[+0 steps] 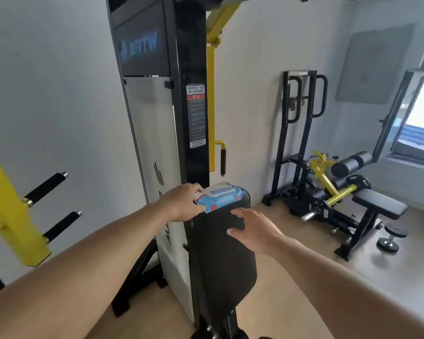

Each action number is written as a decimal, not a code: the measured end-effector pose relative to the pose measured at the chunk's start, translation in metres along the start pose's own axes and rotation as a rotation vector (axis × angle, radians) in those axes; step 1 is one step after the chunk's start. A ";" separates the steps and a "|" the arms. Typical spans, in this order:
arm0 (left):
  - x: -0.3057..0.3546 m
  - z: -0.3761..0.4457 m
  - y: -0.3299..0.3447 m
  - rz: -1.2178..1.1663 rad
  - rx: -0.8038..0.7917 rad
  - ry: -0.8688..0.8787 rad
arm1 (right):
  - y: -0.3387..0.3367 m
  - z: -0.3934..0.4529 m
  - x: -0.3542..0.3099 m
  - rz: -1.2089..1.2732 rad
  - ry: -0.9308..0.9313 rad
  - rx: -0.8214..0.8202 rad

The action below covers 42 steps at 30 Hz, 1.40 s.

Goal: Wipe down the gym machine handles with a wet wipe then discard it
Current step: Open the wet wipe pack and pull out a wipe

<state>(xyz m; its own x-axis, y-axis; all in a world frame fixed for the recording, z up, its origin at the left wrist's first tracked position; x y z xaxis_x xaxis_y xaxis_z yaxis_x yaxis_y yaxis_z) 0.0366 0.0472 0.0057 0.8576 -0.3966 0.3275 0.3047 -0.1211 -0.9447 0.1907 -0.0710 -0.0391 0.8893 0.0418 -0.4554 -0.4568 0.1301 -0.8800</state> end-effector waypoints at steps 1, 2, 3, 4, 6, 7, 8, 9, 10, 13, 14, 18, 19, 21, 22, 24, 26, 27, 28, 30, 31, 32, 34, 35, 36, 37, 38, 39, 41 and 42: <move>-0.001 0.009 0.003 -0.010 -0.019 -0.018 | -0.002 0.013 0.004 0.002 -0.001 0.052; -0.005 0.020 0.006 -0.022 -0.026 -0.051 | -0.004 0.024 0.009 -0.008 0.008 0.097; -0.009 0.030 0.012 -0.023 -0.034 -0.070 | -0.005 0.036 0.013 -0.026 -0.003 0.129; -0.010 0.038 0.017 -0.027 -0.046 -0.079 | -0.007 0.046 0.015 -0.042 -0.010 0.147; -0.008 0.055 0.025 -0.051 -0.058 -0.087 | -0.011 0.068 0.019 -0.034 -0.040 0.214; -0.005 0.063 0.030 -0.051 -0.071 -0.087 | -0.014 0.079 0.021 -0.040 -0.071 0.243; -0.002 0.068 0.034 -0.039 -0.075 -0.084 | -0.016 0.091 0.022 -0.052 -0.100 0.230; 0.002 0.074 0.039 -0.015 -0.074 -0.095 | -0.016 0.103 0.025 -0.070 -0.132 0.204; 0.005 0.080 0.045 0.008 -0.072 -0.112 | -0.014 0.114 0.027 -0.081 -0.157 0.166; 0.007 0.094 0.064 0.033 -0.034 -0.186 | -0.001 0.144 0.038 -0.133 -0.213 0.012; 0.005 0.096 0.069 0.035 -0.009 -0.198 | 0.003 0.152 0.042 -0.167 -0.226 -0.050; 0.001 0.099 0.083 -0.117 0.126 -0.192 | 0.003 0.177 0.047 -0.283 -0.267 -0.250; 0.000 0.100 0.086 -0.157 0.133 -0.194 | 0.002 0.182 0.046 -0.298 -0.283 -0.288; -0.004 0.100 0.091 -0.206 0.144 -0.212 | 0.001 0.187 0.040 -0.337 -0.339 -0.357; -0.008 0.100 0.094 -0.219 0.144 -0.224 | 0.001 0.189 0.039 -0.341 -0.354 -0.372; -0.011 0.100 0.100 -0.243 0.138 -0.230 | -0.001 0.192 0.040 -0.296 -0.350 -0.360; -0.014 0.100 0.103 -0.291 0.133 -0.239 | -0.009 0.190 0.040 -0.175 -0.343 -0.304; -0.016 0.100 0.104 -0.316 0.129 -0.253 | -0.014 0.188 0.038 -0.129 -0.351 -0.276; -0.017 0.099 0.105 -0.334 0.128 -0.265 | -0.019 0.185 0.035 -0.121 -0.367 -0.255; -0.018 0.096 0.106 -0.351 0.139 -0.264 | -0.024 0.182 0.031 -0.232 -0.416 -0.232; -0.018 0.095 0.107 -0.343 0.150 -0.256 | -0.025 0.180 0.031 -0.287 -0.421 -0.235; -0.018 0.094 0.108 -0.327 0.164 -0.248 | -0.023 0.179 0.035 -0.315 -0.403 -0.244; -0.017 0.093 0.109 -0.280 0.193 -0.217 | -0.015 0.176 0.048 -0.292 -0.344 -0.239; -0.015 0.093 0.110 -0.245 0.194 -0.197 | -0.011 0.173 0.053 -0.248 -0.314 -0.221; -0.015 0.093 0.111 -0.214 0.183 -0.184 | -0.007 0.171 0.057 -0.211 -0.293 -0.197; -0.015 0.093 0.111 -0.201 0.165 -0.178 | -0.004 0.170 0.058 -0.188 -0.283 -0.168; -0.015 0.093 0.111 -0.204 0.141 -0.178 | -0.003 0.168 0.060 -0.172 -0.276 -0.137; -0.015 0.093 0.111 -0.220 0.119 -0.177 | -0.003 0.168 0.060 -0.162 -0.272 -0.115; -0.015 0.092 0.110 -0.258 0.101 -0.179 | -0.004 0.168 0.061 -0.175 -0.266 -0.082; -0.015 0.091 0.109 -0.265 0.103 -0.181 | -0.005 0.168 0.061 -0.197 -0.261 -0.064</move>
<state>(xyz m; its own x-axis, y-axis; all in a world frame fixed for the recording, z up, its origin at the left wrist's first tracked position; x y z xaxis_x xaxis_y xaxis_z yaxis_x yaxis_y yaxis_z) 0.0946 0.1228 -0.1008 0.7998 -0.1948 0.5677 0.5591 -0.1020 -0.8228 0.2506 0.0972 -0.0401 0.9327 0.2756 -0.2325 -0.2682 0.0991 -0.9583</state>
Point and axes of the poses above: each hand's wrist, its own z-axis towards the middle knuckle, its own y-axis out of the palm, x = y × z, the point moved 6 cm from there along z, towards the middle knuckle, and after that the axes turned 14 degrees about -y, right-handed, at the moved point
